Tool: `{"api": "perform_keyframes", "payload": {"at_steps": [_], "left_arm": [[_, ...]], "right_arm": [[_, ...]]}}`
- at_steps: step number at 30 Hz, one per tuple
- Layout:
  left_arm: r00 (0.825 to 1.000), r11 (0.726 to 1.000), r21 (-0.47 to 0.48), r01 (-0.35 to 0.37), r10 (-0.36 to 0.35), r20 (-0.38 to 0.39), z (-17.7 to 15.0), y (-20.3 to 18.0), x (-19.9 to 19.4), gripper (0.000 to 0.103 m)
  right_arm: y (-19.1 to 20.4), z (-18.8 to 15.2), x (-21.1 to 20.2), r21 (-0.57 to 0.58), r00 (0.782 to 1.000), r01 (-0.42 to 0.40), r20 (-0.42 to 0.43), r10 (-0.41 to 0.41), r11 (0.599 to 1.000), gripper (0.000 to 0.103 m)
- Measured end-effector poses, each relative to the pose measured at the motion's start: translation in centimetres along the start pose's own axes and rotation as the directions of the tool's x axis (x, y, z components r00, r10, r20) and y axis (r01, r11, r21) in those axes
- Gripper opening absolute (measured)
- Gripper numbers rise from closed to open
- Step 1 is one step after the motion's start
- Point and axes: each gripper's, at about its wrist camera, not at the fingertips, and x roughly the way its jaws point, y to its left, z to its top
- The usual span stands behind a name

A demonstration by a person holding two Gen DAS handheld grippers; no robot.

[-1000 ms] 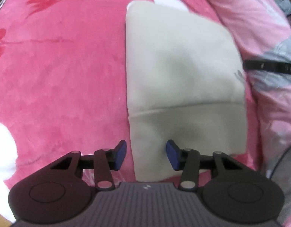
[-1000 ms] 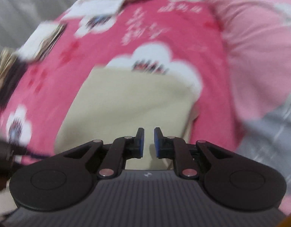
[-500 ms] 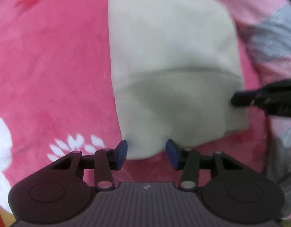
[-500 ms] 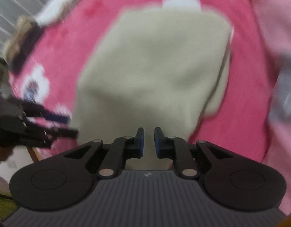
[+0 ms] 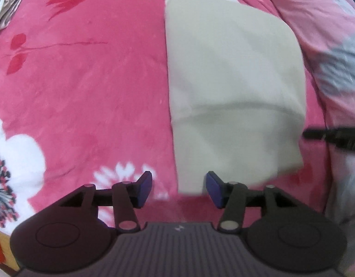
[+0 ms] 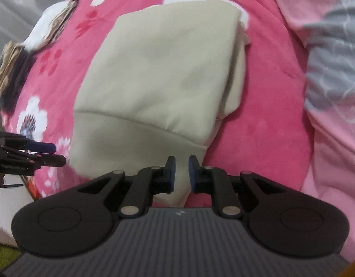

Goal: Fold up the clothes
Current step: 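Pinch and tuck the hoodie edge under with the right gripper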

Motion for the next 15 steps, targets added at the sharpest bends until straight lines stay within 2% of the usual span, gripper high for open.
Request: {"api": "perform_keyframes", "payload": {"at_steps": [4, 7, 10, 13, 15], "left_arm": [[0.999, 1.000, 0.004, -0.018, 0.019, -0.043, 0.1, -0.7, 2.0, 0.056], [0.997, 0.999, -0.003, -0.047, 0.047, -0.053, 0.3, -0.9, 0.8, 0.055], [0.989, 0.990, -0.017, -0.139, 0.138, -0.059, 0.8, -0.9, -1.4, 0.053], [0.967, 0.970, -0.032, -0.240, 0.236, -0.098, 1.7, -1.1, -3.1, 0.057], [0.958, 0.961, -0.042, -0.273, 0.268, -0.104, 1.7, -1.1, -4.2, 0.059]], "right_arm": [[0.1, -1.0, 3.9, -0.023, 0.998, 0.024, -0.050, -0.025, 0.999, 0.011], [0.4, -0.9, 3.4, -0.027, 0.997, 0.036, -0.067, -0.037, 0.999, 0.011], [0.4, -1.0, 1.8, -0.025, 0.997, 0.045, -0.066, -0.047, 0.999, 0.012], [0.2, -1.1, 0.4, -0.011, 0.998, 0.048, -0.051, -0.048, 0.999, 0.013], [0.0, -1.1, -0.1, 0.010, 0.998, 0.045, -0.041, -0.045, 0.999, 0.014]]}}
